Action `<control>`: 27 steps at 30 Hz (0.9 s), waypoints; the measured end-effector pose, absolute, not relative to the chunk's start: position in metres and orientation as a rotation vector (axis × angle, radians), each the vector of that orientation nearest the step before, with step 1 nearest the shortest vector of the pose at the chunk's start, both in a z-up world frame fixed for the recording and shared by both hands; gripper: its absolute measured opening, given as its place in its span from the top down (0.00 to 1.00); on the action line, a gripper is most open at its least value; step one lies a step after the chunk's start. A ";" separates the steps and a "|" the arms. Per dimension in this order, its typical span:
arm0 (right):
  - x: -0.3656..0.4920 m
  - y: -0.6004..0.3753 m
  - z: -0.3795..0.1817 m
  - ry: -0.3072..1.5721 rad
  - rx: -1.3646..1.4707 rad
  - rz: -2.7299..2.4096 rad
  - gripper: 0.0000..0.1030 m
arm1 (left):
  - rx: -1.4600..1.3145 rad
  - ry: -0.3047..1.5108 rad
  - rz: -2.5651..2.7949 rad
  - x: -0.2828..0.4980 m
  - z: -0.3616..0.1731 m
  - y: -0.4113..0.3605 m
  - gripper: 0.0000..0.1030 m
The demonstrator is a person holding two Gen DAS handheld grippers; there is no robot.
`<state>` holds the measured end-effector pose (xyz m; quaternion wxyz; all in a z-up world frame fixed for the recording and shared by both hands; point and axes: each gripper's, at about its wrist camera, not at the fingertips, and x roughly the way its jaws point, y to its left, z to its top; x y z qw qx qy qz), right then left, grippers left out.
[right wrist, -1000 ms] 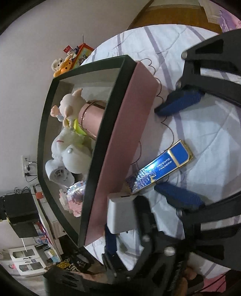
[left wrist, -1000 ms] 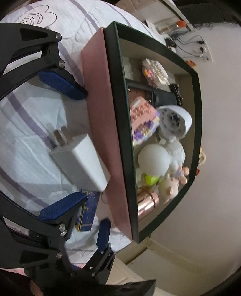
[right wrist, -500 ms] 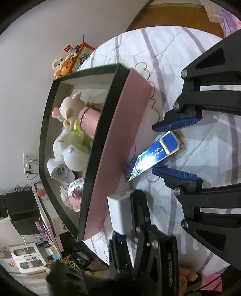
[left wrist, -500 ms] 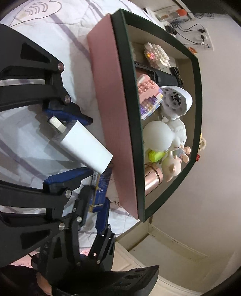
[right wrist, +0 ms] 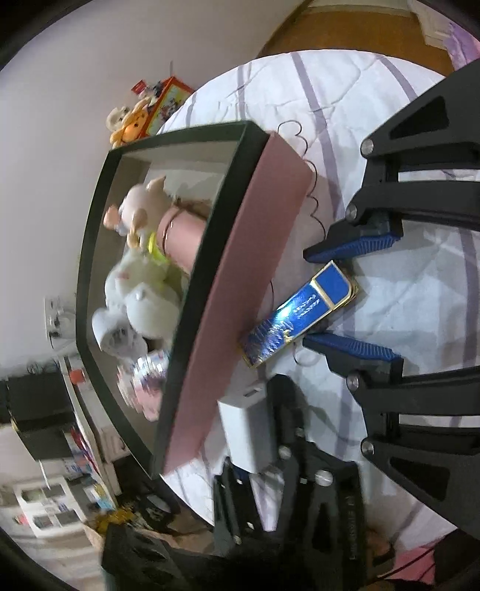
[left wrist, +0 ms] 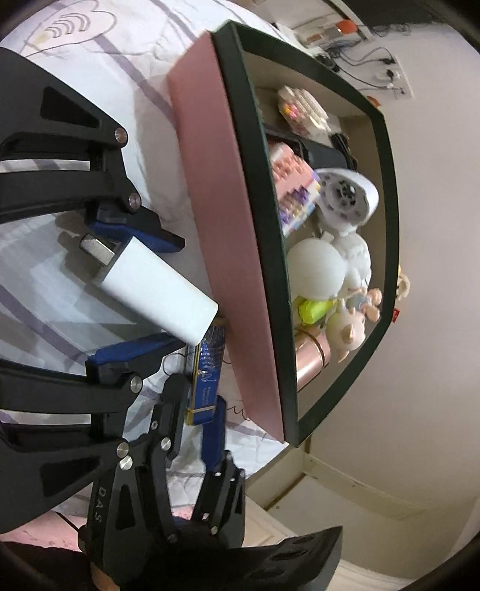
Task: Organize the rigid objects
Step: 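Grasp the white charger plug with the left tool while the right tool grasps the blue-gold box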
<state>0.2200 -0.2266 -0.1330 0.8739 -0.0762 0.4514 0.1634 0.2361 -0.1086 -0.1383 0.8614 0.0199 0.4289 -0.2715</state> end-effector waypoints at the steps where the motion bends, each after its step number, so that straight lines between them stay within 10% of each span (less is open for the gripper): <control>1: 0.218 -0.224 -0.132 0.942 -0.170 0.365 0.69 | 0.042 0.899 -0.567 0.235 -0.139 -0.108 0.56; 15: 0.232 -0.214 -0.138 0.936 -0.237 0.471 0.57 | 0.083 0.889 -0.510 0.223 -0.139 -0.100 0.56; 20: 0.224 -0.209 -0.135 0.923 -0.228 0.482 0.78 | 0.053 0.885 -0.487 0.222 -0.138 -0.095 0.56; 27: 0.208 -0.212 -0.121 0.897 -0.132 0.475 0.80 | 0.008 0.884 -0.459 0.215 -0.131 -0.078 0.56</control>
